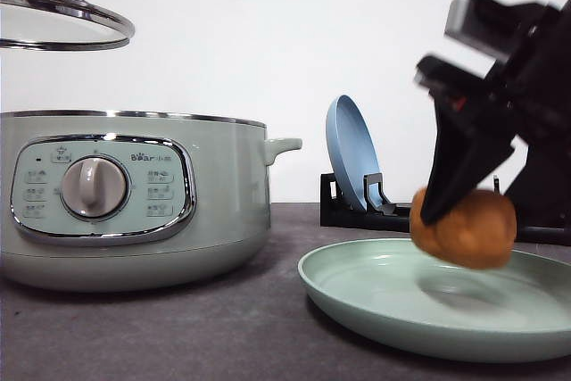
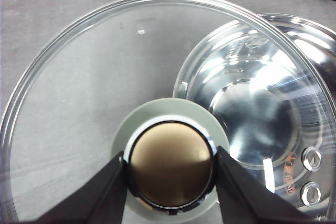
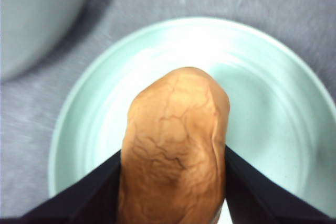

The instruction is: Transfer potato from steamer to green plate

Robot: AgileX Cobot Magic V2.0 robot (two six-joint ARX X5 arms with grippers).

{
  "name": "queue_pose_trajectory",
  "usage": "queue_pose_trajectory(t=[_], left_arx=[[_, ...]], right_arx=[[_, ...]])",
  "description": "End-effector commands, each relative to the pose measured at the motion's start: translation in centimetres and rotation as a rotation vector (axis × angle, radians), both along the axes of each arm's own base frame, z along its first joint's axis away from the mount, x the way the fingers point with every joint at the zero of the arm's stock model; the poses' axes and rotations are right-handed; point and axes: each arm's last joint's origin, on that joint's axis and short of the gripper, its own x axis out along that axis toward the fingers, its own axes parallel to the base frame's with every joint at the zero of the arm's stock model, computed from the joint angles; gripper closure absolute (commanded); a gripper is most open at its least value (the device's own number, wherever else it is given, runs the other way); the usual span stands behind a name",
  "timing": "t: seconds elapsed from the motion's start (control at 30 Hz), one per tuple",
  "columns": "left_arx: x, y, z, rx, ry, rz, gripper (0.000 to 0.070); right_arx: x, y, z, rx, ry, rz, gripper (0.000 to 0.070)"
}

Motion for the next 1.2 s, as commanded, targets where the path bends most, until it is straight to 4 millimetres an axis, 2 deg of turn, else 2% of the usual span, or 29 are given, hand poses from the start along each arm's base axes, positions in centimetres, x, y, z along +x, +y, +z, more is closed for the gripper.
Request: queue_pose_trajectory(t=[0.0, 0.07, 0.2, 0.37, 0.6, 0.77, 1.17], left_arx=[[-0.3, -0.1, 1.2, -0.014, -0.072, -0.003, 0.0697], [-0.3, -0.2, 1.2, -0.014, -0.071, -0.007, 0.0697], [-0.3, -0.2, 1.2, -0.014, -0.072, -0.009, 0.0698], [-0.4, -0.5, 1.2, -0.015, -0.070, -0.021, 0.0697], [-0.5, -1.2, 1.2, -0.016, -0.070, -0.054, 0.0697], [-0.7, -2.3, 1.2, -0.018, -0.070, -0.101, 0.0698], [-0.5, -5.1, 0.9, -0.024, -0.077, -0.214, 0.0697]], right_arx=[[0.2, 0.3, -0.5, -0.008, 0.017, -0.004, 0.0441], [0.3, 0.4, -1.0, -0.021, 0.035, -0.003, 0.0415], [0.4, 0.5, -1.5, -0.037, 0.055, 0.001, 0.0404], [0.4, 0.5, -1.5, -0.043, 0.051, 0.016, 0.0258], [0.4, 0.4, -0.8, -0.027, 0.023, 0.018, 0.0146], [0.5, 0.4, 1.6, -0.011, -0.074, 0.030, 0.0140], [-0.2, -0.3, 10.6, 0.002, -0.325, 0.055, 0.0140]])
